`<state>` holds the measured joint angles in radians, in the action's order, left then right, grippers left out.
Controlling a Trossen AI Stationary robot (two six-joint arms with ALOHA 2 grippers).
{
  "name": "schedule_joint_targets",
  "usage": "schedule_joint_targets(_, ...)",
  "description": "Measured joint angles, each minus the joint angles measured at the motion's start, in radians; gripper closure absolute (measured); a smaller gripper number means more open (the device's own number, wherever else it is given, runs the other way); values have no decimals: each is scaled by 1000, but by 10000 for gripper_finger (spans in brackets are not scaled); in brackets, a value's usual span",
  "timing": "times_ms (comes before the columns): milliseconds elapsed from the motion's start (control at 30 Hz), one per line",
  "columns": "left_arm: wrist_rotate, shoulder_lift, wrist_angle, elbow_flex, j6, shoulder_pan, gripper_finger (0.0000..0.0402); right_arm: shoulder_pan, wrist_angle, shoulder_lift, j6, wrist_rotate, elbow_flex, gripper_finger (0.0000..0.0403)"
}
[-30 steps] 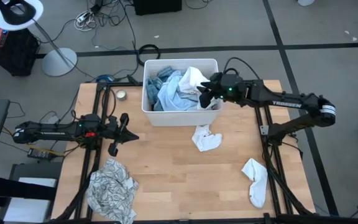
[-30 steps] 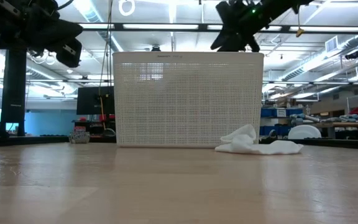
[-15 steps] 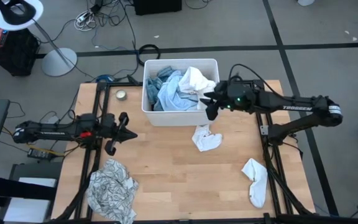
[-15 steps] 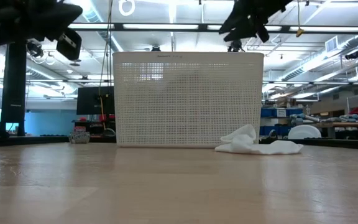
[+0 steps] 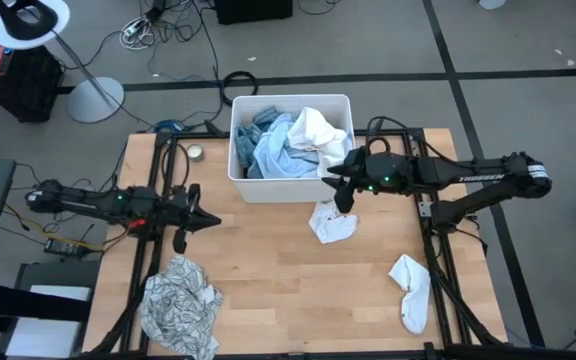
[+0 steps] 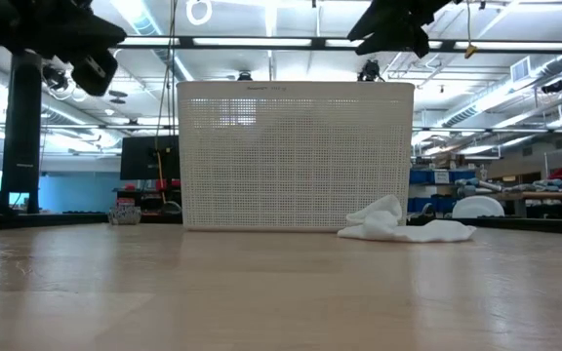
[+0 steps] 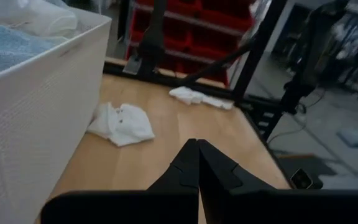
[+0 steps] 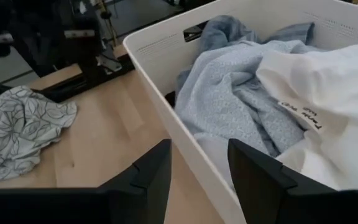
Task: Sort clothes
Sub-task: Put the white polo shirt into the laundry bin
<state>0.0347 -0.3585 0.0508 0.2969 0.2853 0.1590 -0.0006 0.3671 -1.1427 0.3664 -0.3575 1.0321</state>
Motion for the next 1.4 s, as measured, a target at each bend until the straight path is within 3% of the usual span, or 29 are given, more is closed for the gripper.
schedule_joint_targets(200, 164, -75, 125, 101, 11, 139, 399, 55, -5, 0, 5, -63, -25, 245)
schedule_joint_targets(367, 230, -153, 232, 151, 97, 236, 399, 81, -10, 0, 61, -89, -94, 245)
schedule_joint_targets(667, 155, -205, 461, 221, 371, 273, 399, 100, -68, -1, 121, -95, -187, 245)
schedule_joint_targets(900, 190, -218, 798, 283, 717, 273, 399, 101, -127, -1, 111, -96, -215, 245)
schedule_joint_targets(1133, 158, -301, 860, 329, 801, 273, 399, 108, -130, -1, 111, -97, -215, 247)
schedule_joint_targets(1400, 50, -507, 1019, 477, 904, 312, 399, 125, -130, -1, 110, -98, -215, 248)
